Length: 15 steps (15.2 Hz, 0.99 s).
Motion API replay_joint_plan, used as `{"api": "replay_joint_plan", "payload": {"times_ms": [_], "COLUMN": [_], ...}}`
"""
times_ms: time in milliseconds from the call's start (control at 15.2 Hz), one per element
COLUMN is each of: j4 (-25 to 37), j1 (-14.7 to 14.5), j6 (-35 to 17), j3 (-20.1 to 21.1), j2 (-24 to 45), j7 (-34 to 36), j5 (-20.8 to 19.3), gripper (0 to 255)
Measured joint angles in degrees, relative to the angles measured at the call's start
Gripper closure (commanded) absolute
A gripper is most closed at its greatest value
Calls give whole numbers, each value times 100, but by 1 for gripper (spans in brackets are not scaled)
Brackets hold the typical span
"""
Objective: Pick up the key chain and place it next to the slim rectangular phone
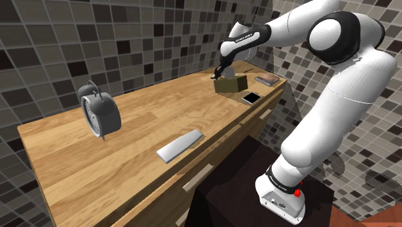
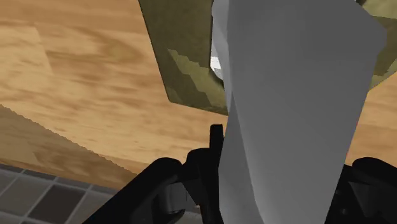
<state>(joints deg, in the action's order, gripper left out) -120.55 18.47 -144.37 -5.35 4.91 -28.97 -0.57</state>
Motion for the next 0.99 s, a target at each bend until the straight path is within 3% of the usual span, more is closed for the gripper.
{"api": "replay_joint_plan", "payload": {"times_ms": [66,132,462,528,660,858,990], "j4": [110,104,876,595,264,270,249], "j1": [9,-13,60,40,25,32,23], "j6": [-244,-321,904,913,282,1396,1646], "j3": [-3,-7,-8,-9,-15,-32,-28], "j2": [206,217,630,417,249,43,-2], "j7": [-13,70,-98,-50,14,10,32], "j5": [10,-45,57,25,-20,-43,-57], "gripper": [255,0,0,0,0,0,0]}}
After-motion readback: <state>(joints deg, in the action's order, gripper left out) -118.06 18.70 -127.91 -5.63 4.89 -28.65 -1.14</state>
